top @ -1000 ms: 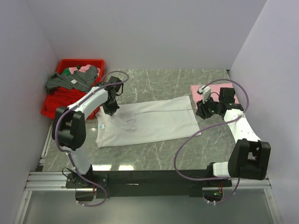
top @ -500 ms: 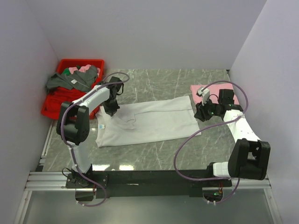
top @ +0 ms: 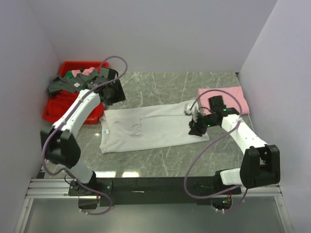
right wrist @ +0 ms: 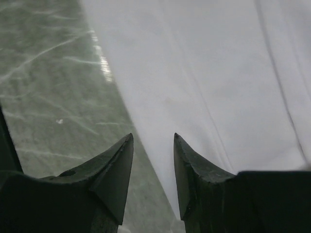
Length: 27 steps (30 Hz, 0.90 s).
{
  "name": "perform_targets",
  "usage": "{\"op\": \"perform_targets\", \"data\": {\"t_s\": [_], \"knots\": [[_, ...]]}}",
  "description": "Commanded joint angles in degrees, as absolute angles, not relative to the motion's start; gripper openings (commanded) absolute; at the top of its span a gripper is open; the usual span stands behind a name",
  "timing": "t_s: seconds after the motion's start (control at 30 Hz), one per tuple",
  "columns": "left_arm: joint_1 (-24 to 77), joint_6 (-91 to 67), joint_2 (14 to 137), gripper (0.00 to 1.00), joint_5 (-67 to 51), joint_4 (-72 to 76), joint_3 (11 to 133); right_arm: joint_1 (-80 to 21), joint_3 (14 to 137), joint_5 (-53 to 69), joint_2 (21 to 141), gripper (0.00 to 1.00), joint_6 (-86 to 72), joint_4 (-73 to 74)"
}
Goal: Fold and stack the t-shirts
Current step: Fold the tshirt
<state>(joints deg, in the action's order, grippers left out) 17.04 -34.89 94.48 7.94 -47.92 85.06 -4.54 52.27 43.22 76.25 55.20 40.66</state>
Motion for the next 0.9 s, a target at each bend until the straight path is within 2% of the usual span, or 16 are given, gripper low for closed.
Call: {"op": "perform_targets", "data": {"t_s": [0.0,0.03,0.1,0.13,0.2,0.33,0.4,0.57,0.87], "knots": [[16.26,-30.77,84.07,0.69,4.66,-40.36,84.66,-14.21,52.65,45.71,74.54,0.46,67.51,46.34],[15.82,-30.50,81.33,0.72,4.92,-38.78,82.81,-20.59,51.08,43.79,74.01,0.47,65.06,38.75],[15.38,-29.89,71.67,0.78,6.15,-33.68,75.52,-26.60,50.54,36.77,73.74,0.50,57.41,27.49],[15.29,-29.88,68.24,0.80,6.94,-32.18,72.63,-33.07,51.06,34.13,74.26,0.50,56.00,24.46],[15.12,-29.88,57.47,0.87,8.70,-27.45,63.40,-38.82,52.20,25.87,77.42,0.52,49.94,18.31],[15.12,-27.78,42.04,0.93,12.82,-24.17,50.73,-51.12,59.56,12.07,88.12,0.55,40.18,7.21],[15.12,-27.60,36.05,0.95,17.81,-25.13,47.29,-53.95,61.43,6.20,91.48,0.56,38.33,3.72],[15.12,-27.16,28.93,0.95,21.27,-26.28,42.99,-60.37,66.70,-3.15,101.84,0.59,35.78,0.09],[15.12,-27.25,26.55,0.95,21.97,-26.19,42.98,-60.64,74.79,-8.78,111.35,0.59,32.87,0.62]]}}
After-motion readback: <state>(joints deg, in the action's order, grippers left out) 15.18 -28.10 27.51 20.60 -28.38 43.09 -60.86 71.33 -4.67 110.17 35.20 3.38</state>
